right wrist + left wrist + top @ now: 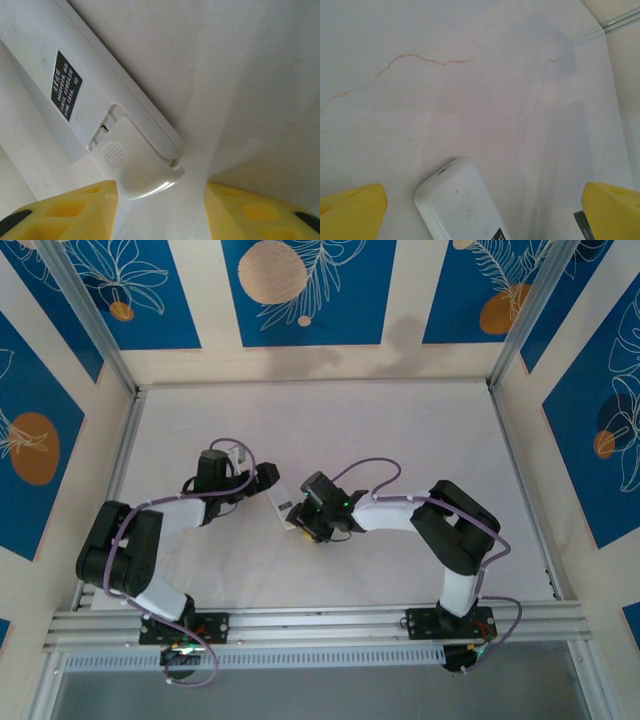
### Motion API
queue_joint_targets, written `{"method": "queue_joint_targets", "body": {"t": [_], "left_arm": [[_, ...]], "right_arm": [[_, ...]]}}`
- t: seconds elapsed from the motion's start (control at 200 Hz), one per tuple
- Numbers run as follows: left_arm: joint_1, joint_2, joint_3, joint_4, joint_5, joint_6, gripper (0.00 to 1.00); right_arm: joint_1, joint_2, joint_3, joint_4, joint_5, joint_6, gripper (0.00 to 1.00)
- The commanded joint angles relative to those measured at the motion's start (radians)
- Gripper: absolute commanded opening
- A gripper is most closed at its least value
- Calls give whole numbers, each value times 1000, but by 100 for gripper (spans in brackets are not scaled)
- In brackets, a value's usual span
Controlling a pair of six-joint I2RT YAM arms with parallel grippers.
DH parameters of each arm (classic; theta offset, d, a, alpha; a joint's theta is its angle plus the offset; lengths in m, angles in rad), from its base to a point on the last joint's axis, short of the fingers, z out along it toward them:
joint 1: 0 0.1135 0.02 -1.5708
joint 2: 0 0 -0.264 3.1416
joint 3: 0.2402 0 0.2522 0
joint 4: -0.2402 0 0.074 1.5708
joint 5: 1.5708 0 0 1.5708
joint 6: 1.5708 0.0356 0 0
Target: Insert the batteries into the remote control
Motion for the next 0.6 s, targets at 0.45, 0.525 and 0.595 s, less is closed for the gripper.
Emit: {"method": "queue_joint_targets", "body": {"t": [0.45, 0.525, 0.595], "left_arm": [[15, 36, 25, 52, 46, 16, 100], [15, 38, 27, 52, 45, 19, 100], [15, 42, 31, 53, 51, 20, 100]], "right_arm": [[-2, 80, 129, -181, 37, -48, 39], [-2, 74, 136, -190, 44, -62, 39], [-5, 72, 148, -210, 49, -77, 39]]}}
